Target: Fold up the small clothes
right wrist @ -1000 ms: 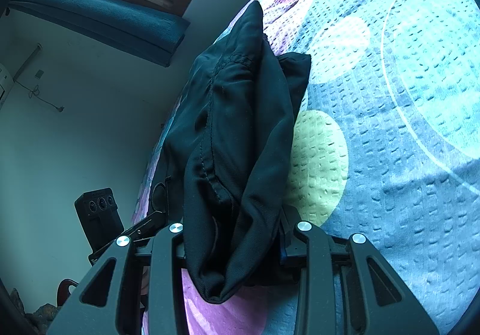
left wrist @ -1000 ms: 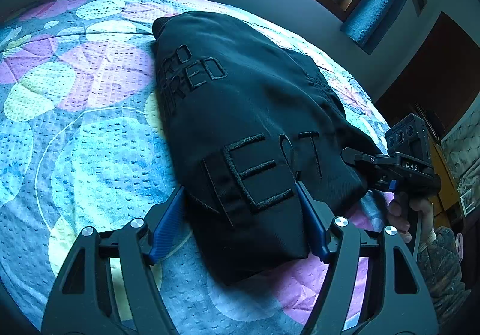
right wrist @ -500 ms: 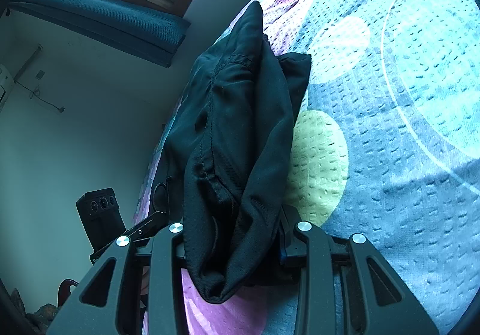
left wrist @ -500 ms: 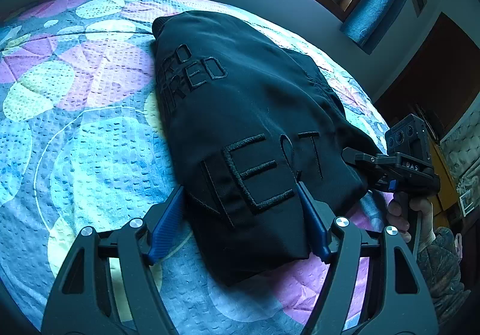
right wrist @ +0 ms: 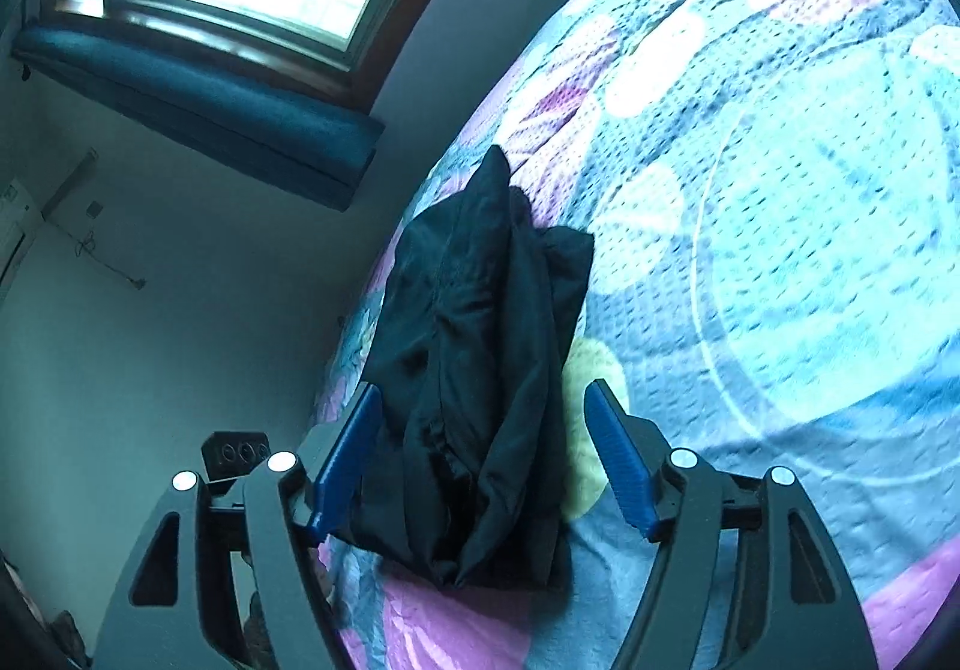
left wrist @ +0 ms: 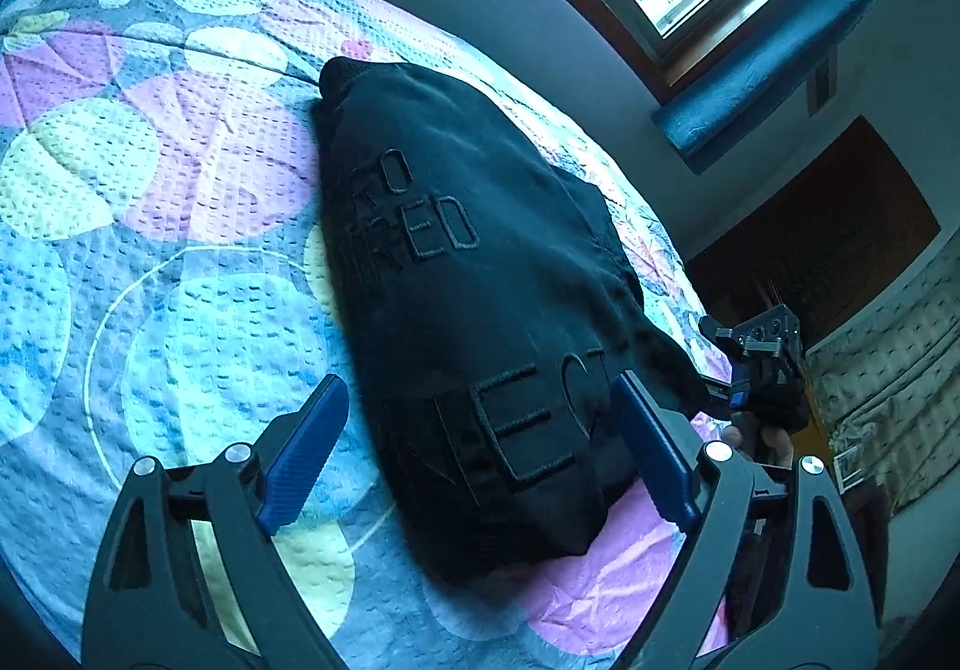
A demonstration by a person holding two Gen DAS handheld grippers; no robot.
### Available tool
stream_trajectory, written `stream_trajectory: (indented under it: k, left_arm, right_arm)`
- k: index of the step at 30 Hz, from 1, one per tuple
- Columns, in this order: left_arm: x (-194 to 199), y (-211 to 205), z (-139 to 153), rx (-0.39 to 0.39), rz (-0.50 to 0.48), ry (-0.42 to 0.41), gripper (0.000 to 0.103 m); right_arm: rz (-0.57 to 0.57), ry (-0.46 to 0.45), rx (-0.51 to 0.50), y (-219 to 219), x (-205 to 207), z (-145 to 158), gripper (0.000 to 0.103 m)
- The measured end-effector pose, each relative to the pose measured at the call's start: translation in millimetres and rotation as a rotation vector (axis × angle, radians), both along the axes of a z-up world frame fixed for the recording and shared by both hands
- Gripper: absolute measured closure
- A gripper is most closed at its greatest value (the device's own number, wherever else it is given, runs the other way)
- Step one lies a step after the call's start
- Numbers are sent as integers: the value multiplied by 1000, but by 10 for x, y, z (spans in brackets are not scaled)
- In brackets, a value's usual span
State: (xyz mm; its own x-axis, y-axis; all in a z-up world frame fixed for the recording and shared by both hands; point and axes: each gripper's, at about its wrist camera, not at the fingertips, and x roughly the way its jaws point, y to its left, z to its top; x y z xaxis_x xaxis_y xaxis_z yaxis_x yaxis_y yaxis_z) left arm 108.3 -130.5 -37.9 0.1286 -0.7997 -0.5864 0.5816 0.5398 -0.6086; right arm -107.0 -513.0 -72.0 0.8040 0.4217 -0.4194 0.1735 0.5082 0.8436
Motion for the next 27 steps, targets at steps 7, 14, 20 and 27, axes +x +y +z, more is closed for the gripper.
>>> stream_trajectory:
  k: [7,14,20,27]
  left_arm:
    - [262,-244,-87,92,-30,-18,14]
    - [415,-356,-212,60,-65,59,13]
    - [473,-563,-324,60,-95,116,13]
    - [393,-691,-256,127,-66,42,26]
  right_arm:
    - [79,80,-8,-68,568,-93,33]
    - [147,100,-18,4,953,-202,33]
    - [223,96,-15,137,1140,-225,31]
    - [209,93,-36,211,1143,-248,64]
